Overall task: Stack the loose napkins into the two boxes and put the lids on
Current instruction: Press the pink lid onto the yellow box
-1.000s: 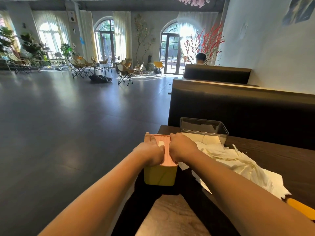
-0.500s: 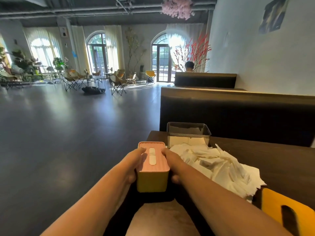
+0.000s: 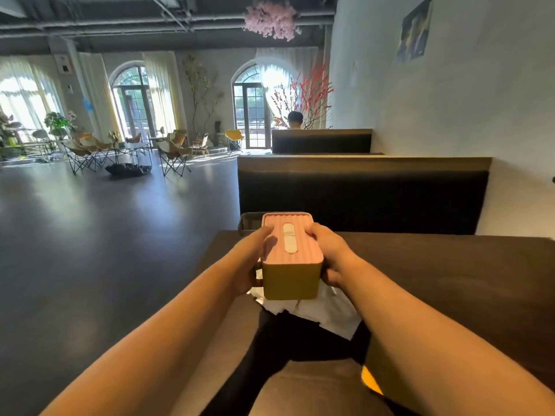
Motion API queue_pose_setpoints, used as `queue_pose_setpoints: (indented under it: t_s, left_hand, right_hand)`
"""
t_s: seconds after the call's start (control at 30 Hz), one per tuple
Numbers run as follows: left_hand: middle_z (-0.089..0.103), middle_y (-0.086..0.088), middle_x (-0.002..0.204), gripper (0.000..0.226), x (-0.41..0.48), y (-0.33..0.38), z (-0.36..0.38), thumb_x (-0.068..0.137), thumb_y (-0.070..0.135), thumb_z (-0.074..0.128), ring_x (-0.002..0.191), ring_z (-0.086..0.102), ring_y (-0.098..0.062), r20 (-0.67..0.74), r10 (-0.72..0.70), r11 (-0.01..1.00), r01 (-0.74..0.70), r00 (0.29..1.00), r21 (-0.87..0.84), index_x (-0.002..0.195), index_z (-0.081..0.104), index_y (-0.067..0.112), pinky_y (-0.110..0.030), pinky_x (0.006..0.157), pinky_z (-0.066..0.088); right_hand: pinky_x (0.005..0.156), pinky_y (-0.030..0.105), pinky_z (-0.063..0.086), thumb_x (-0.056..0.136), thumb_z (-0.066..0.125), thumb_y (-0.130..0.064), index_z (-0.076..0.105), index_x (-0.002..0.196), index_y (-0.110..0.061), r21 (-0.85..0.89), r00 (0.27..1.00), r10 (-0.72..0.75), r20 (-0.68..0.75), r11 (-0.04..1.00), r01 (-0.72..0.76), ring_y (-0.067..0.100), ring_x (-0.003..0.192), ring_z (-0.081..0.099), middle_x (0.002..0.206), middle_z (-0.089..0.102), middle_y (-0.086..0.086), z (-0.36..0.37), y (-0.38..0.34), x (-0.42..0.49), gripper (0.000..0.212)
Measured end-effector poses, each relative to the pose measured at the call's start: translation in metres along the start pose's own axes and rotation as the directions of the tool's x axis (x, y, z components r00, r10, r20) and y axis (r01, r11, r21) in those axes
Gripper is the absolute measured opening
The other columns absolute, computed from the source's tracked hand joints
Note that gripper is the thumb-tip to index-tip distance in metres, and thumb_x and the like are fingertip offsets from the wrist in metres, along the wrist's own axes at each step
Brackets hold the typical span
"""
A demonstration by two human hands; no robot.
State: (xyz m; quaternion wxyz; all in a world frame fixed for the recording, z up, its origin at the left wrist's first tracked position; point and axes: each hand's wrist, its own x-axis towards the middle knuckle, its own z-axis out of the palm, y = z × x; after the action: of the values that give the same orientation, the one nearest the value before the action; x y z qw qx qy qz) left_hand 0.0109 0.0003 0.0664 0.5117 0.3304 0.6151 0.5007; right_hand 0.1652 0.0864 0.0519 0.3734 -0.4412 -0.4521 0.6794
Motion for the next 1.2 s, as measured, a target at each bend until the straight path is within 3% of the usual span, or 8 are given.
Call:
queue_pose_setpoints:
  t_s: [0.17,0.5,0.63,0.77,0.87,0.97,1.13,1.2]
  left_hand:
    - [0.037,0.002,0.168,0.07,0.006,-0.008,0.083,0.1,0.072,0.04,0.154,0.035,-0.036,0.179,-0.001,0.993,-0.02,0.984,0.113,0.158,0.036,0.032,-0.057,0.12,0.037]
    - [0.039,0.002,0.165,0.061,0.027,-0.029,0.213,0.107,0.064,0.034,0.151,0.037,-0.025,0.418,0.086,0.943,-0.209,0.904,0.258,0.158,0.035,0.029,-0.05,0.123,0.032]
    - [0.055,-0.002,0.148,0.055,0.043,-0.044,0.229,0.108,0.051,0.047,0.122,0.055,-0.014,0.433,0.096,0.817,-0.319,0.896,0.479,0.153,0.043,0.02,-0.03,0.098,0.05]
    - [0.054,-0.005,0.15,0.053,0.054,-0.059,0.23,0.107,0.043,0.055,0.131,0.057,-0.022,0.402,0.101,0.62,-0.373,0.91,0.69,0.154,0.044,0.02,-0.03,0.097,0.05]
    - [0.056,-0.002,0.148,0.047,0.066,-0.059,0.226,0.106,0.042,0.057,0.132,0.056,-0.021,0.4,0.139,0.629,-0.393,0.906,0.671,0.148,0.05,0.023,-0.034,0.105,0.052]
    - [0.061,0.001,0.14,0.041,0.077,-0.05,0.221,0.106,0.039,0.059,0.124,0.059,-0.015,0.396,0.214,0.645,-0.433,0.893,0.629,0.143,0.054,0.024,-0.03,0.098,0.054]
    - [0.067,0.006,0.128,0.032,0.089,-0.022,0.202,0.106,0.033,0.06,0.114,0.064,-0.009,0.355,0.321,0.68,-0.475,0.878,0.559,0.137,0.059,0.024,-0.026,0.093,0.055]
    - [0.067,0.007,0.125,0.03,0.096,-0.011,0.186,0.106,0.034,0.059,0.113,0.064,-0.009,0.316,0.37,0.675,-0.487,0.874,0.555,0.135,0.061,0.025,-0.024,0.09,0.053]
  right_hand:
    - [0.092,0.056,0.061,0.106,0.051,-0.045,0.067,0.122,-0.027,0.041,0.987,-0.036,-0.159,0.998,0.043,0.031,0.098,0.078,0.104,0.081,0.006,-0.092,-0.01,-0.009,0.029]
    - [0.087,0.055,0.062,0.106,0.053,-0.041,0.065,0.129,-0.029,0.098,0.878,-0.069,-0.473,0.987,0.13,0.031,0.098,0.076,0.11,0.078,0.005,-0.241,-0.029,-0.007,0.029]
    - [0.089,0.053,0.061,0.106,0.056,-0.036,0.066,0.129,-0.026,0.051,0.861,-0.054,-0.505,0.994,0.092,0.03,0.099,0.075,0.11,0.077,0.007,-0.276,-0.039,0.003,0.027]
    - [0.088,0.05,0.061,0.106,0.057,-0.035,0.063,0.133,-0.026,0.016,0.86,-0.015,-0.509,0.999,0.027,0.029,0.099,0.074,0.11,0.076,0.008,-0.291,-0.034,0.017,0.029]
    - [0.089,0.051,0.061,0.106,0.058,-0.036,0.063,0.134,-0.026,0.041,0.866,0.029,-0.499,0.999,-0.01,0.032,0.099,0.074,0.111,0.076,0.009,-0.292,-0.029,0.029,0.03]
    - [0.087,0.048,0.062,0.105,0.059,-0.037,0.064,0.13,-0.024,0.023,0.87,0.064,-0.489,0.998,-0.06,0.032,0.098,0.075,0.109,0.077,0.011,-0.286,-0.028,0.04,0.029]
    - [0.07,0.037,0.06,0.105,0.058,-0.026,0.063,0.133,-0.019,-0.232,0.851,-0.038,-0.524,0.968,-0.1,0.025,0.093,0.074,0.104,0.075,0.008,-0.271,-0.045,0.045,0.029]
    - [0.071,0.037,0.059,0.106,0.059,-0.026,0.058,0.14,-0.019,-0.312,0.823,-0.136,-0.551,0.948,-0.052,0.023,0.094,0.07,0.109,0.07,0.008,-0.263,-0.05,0.048,0.035]
